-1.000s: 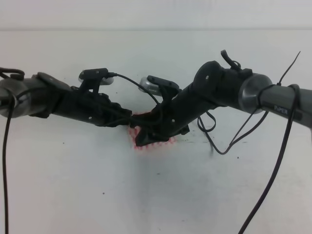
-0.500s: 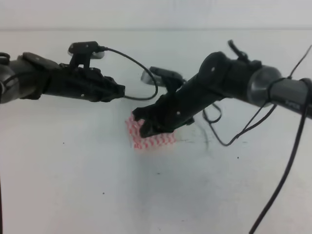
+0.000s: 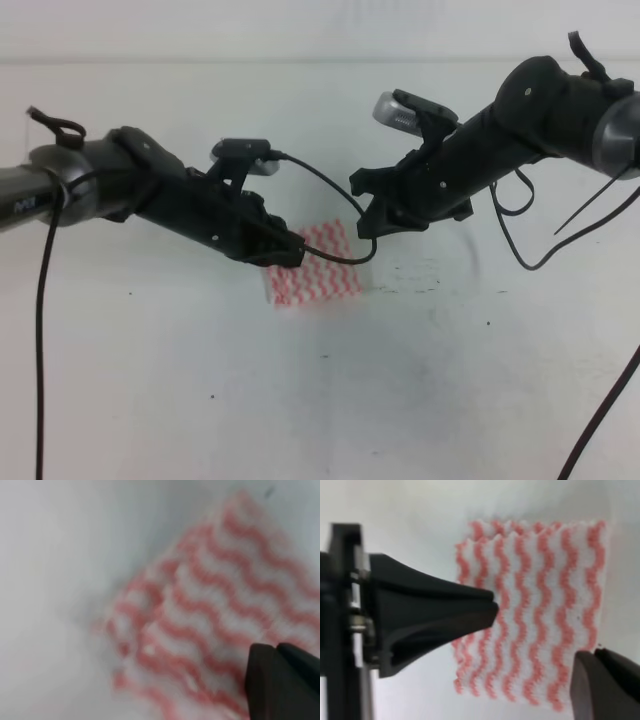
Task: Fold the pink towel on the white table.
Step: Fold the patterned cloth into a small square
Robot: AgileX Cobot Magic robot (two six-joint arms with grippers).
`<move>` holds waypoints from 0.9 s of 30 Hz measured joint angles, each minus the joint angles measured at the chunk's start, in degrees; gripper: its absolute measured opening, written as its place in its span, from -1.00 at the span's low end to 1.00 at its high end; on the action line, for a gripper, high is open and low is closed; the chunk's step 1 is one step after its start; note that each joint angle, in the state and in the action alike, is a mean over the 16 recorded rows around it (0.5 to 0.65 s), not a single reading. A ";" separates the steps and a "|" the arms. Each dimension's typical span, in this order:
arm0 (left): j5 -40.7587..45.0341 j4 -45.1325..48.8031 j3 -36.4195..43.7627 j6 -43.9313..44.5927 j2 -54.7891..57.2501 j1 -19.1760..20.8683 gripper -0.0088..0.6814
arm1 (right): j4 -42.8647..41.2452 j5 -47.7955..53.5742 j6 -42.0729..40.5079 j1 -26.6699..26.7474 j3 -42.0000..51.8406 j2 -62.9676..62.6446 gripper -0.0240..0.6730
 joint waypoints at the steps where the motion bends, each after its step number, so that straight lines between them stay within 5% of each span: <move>1: -0.02 1.19 0.00 -0.86 0.11 -0.34 -0.99 | 0.08 -0.05 -0.05 -0.08 0.00 -0.07 -0.98; 16: -0.88 9.72 -0.95 -7.05 0.06 -1.26 -0.98 | 0.71 -0.89 -0.40 -0.11 0.01 -0.07 -0.98; 27: 8.23 12.39 -4.05 -10.40 -1.13 -1.32 -0.98 | 0.95 -0.86 -0.47 -0.11 0.01 0.19 -0.98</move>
